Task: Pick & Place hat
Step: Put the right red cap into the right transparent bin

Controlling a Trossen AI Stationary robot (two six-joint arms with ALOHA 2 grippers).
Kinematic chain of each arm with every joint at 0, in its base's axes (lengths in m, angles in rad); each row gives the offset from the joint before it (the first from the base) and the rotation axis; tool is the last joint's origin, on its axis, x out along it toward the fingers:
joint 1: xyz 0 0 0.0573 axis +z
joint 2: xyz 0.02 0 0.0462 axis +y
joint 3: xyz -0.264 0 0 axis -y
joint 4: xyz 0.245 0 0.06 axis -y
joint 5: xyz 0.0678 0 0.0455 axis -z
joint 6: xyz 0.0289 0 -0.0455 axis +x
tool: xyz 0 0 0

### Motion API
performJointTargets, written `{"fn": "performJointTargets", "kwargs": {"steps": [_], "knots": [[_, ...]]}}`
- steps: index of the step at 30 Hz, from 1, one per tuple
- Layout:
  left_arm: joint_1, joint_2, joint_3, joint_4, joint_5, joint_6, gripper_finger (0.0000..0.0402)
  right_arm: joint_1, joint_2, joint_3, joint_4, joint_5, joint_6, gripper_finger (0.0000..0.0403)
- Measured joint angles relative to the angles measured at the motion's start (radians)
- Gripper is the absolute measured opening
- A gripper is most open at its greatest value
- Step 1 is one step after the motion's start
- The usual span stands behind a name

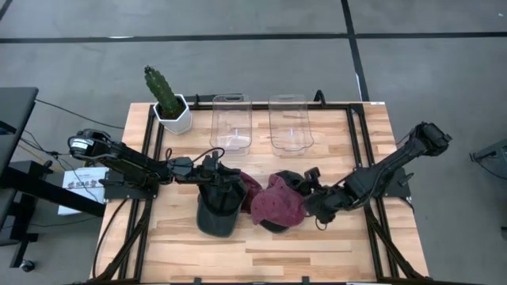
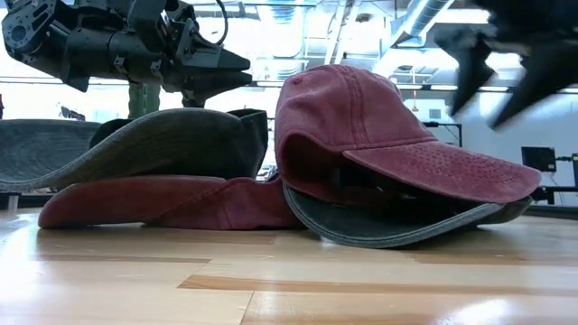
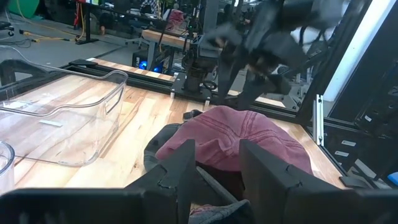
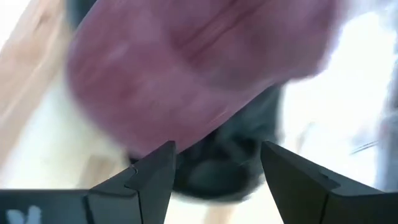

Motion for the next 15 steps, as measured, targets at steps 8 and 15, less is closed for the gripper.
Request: {"fn": "performJointTargets", "kwargs": {"steps": [8, 15], "knots": [[0.0, 0.0, 0.0, 0.0, 0.0, -0.007, 0.0122, -0.215, 0.0, 0.153, 0.12, -0.117, -0.302, 0.0226], [0.0, 0.0, 0.0, 0.001, 0.0, -0.007, 0.0122, -0.508, 0.0, 0.192, 0.158, -0.584, -0.466, 0.0226]]}}
